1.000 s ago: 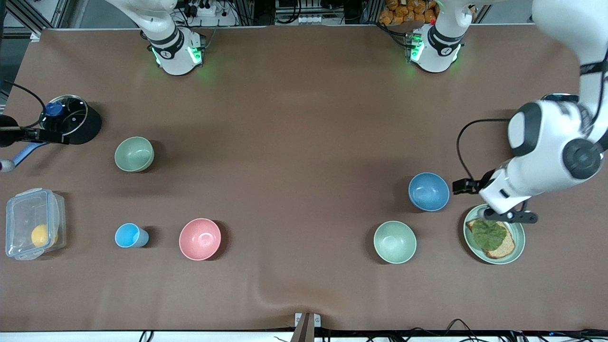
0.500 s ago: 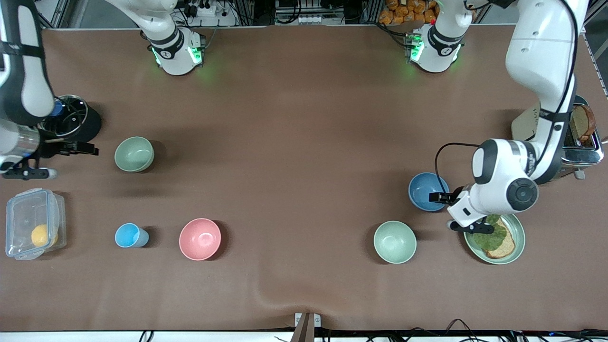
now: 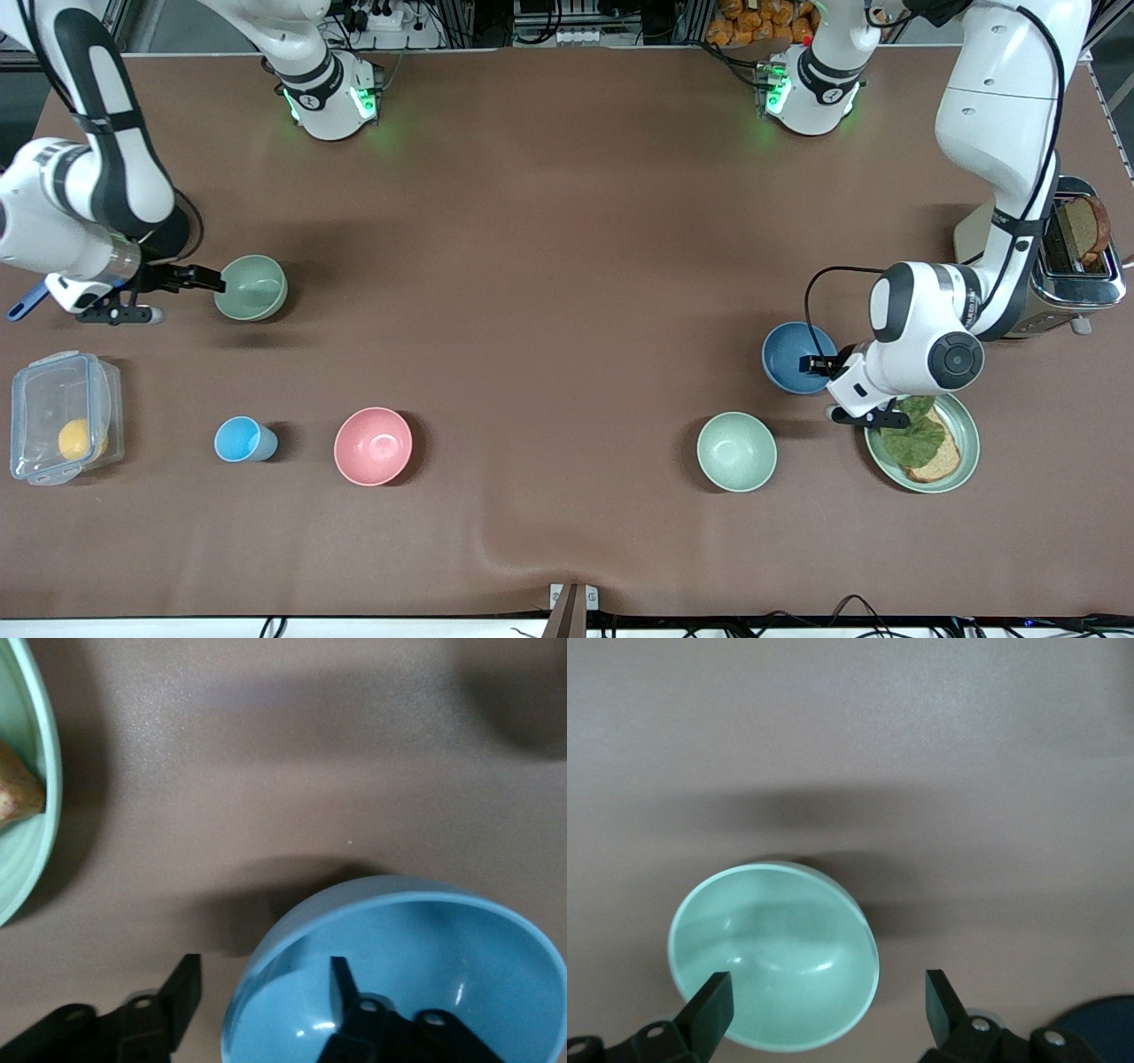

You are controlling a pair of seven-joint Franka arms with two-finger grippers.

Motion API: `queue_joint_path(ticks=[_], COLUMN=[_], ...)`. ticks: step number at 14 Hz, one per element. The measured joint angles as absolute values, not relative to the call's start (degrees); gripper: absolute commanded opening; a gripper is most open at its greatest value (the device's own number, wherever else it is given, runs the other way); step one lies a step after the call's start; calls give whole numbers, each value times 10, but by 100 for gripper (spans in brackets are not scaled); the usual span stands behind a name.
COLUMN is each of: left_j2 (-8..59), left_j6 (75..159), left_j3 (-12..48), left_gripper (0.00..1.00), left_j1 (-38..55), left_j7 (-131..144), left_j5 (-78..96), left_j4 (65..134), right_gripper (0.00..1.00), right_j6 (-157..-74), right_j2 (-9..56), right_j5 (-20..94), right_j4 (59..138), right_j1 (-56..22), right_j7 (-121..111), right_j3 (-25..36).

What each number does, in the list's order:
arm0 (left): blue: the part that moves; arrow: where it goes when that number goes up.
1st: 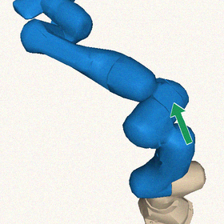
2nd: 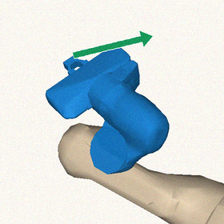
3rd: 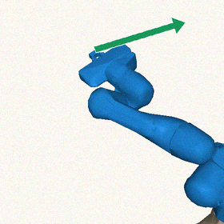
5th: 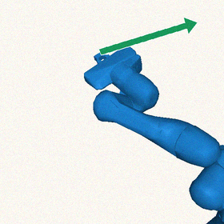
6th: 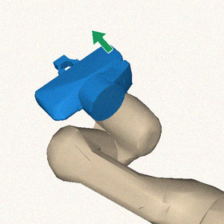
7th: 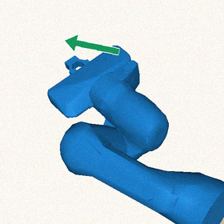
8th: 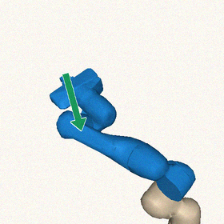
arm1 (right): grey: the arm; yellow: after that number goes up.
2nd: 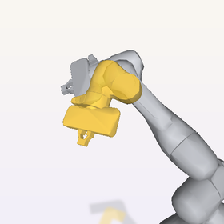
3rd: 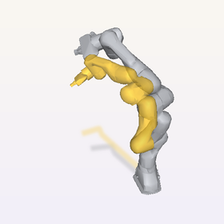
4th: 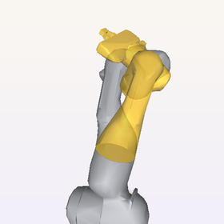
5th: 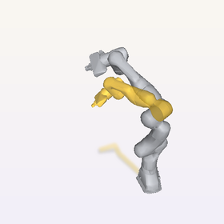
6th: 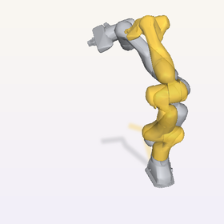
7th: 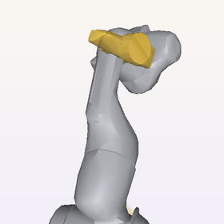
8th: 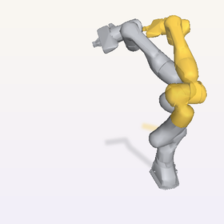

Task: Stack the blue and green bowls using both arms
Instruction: 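Close both grippers on the rims of the blue and green bowls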

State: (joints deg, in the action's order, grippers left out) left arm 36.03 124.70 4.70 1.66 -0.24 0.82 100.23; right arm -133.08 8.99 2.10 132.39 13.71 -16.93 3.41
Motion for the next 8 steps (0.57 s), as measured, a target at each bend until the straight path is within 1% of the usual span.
queue_joint_path(ticks=[1,3,4,5,6,7,8], left_j2=[360,357,353,346,335,323,310], left_j6=[1247,1248,1250,1251,1251,1251,1251], left_j3=[47,47,47,47,47,47,47], left_gripper=[0,0,0,0,0,0,0], left_j1=[17,16,16,15,12,10,8], left_j7=[-2,-2,-2,-2,-2,-2,-2], left_j5=[8,8,8,8,8,8,8], left_j4=[1002,1002,1002,1001,1000,1000,1000], right_gripper=[83,75,65,60,50,36,16], right_j6=[-1363,-1409,-1422,-1431,-1440,-1449,-1458], right_j2=[91,97,101,105,111,118,123], right_j5=[21,21,21,21,21,21,21], right_j4=[1343,1371,1377,1379,1379,1380,1380], right_j1=[137,139,142,149,156,164,171], right_j7=[-170,-181,-192,-206,-221,-233,-242], right_j3=[34,34,35,35,35,35,35])
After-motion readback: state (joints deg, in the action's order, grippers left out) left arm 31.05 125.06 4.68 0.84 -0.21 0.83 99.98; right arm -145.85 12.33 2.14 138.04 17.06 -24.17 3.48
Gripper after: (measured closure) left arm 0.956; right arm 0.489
